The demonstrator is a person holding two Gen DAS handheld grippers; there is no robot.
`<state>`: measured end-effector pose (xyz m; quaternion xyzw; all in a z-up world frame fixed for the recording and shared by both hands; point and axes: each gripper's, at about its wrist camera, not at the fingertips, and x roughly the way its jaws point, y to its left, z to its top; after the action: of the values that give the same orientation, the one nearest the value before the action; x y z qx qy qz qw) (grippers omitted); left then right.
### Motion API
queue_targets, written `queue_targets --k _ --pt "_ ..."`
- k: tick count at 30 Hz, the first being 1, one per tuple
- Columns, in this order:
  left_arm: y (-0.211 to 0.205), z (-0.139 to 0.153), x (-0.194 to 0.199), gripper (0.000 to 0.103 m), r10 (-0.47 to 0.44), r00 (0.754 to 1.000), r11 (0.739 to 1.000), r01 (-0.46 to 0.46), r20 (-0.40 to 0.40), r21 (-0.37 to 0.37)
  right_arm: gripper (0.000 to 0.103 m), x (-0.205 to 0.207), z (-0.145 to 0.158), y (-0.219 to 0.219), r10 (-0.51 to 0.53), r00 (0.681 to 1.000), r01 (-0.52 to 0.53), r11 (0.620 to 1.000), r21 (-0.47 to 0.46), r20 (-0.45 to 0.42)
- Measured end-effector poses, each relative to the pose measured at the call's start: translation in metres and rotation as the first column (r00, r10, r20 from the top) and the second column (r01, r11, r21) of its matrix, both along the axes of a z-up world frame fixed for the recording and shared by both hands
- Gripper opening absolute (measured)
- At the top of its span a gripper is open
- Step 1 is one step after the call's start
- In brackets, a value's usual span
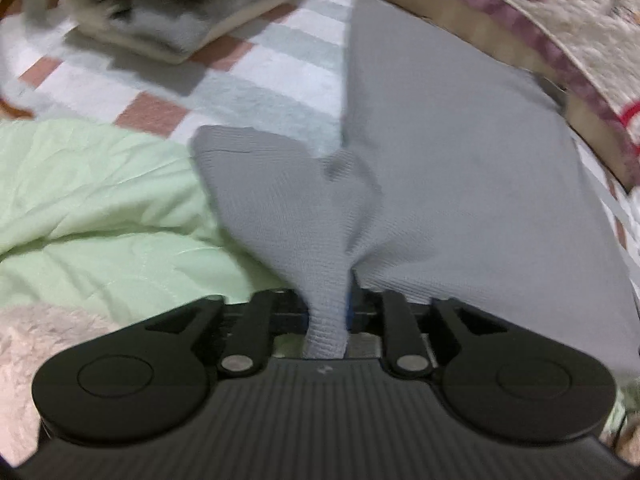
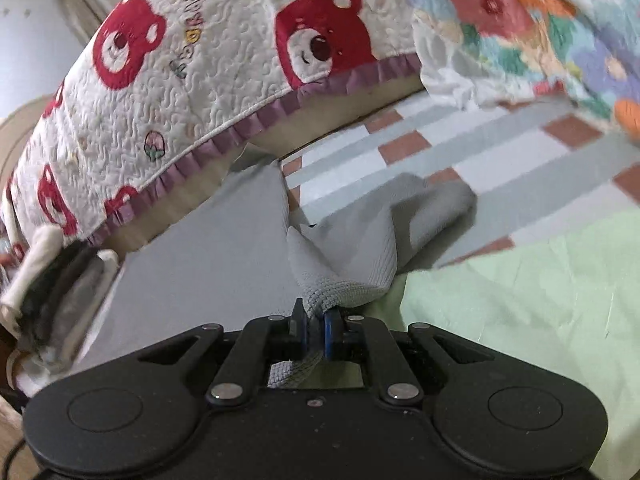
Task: Fold clothes
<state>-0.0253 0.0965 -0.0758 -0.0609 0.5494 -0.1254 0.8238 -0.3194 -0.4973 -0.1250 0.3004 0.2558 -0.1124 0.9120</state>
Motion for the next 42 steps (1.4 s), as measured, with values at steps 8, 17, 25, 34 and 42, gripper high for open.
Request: queue_targets --k 8,17,25,34,42 --pt "0.017 0.016 -0.007 0.051 0.242 0.954 0.949 -0.271 0.179 0.163 0.009 0.016 -0.009 -0.004 -0.006 0.99 0.006 1.0 -0.003 -0.141" --pt "-0.001 -0.01 0.007 0.069 0.085 0.996 0.993 -0.083 -0.025 0.085 0.025 0.01 -0.007 -0.005 0.126 0.992 -0.122 0.976 0.178 -0.01" --pt "0.0 -0.003 0.008 0.009 0.121 0.992 0.992 -0.121 0.022 -0.02 0.01 0.03 -0.013 0.017 0.267 0.964 -0.264 0.957 0.121 -0.01" --pt "0.009 0.031 -0.009 0.002 0.245 0.948 0.97 -0.236 0.206 -0.064 0.007 0.039 0.013 -0.011 0.24 0.971 -0.24 0.971 0.001 0.004" --pt "0.006 0.004 0.006 0.016 0.222 0.974 0.974 -0.22 0.035 -0.056 0.032 0.036 -0.014 -0.018 0.2 0.978 -0.207 0.96 0.189 0.054"
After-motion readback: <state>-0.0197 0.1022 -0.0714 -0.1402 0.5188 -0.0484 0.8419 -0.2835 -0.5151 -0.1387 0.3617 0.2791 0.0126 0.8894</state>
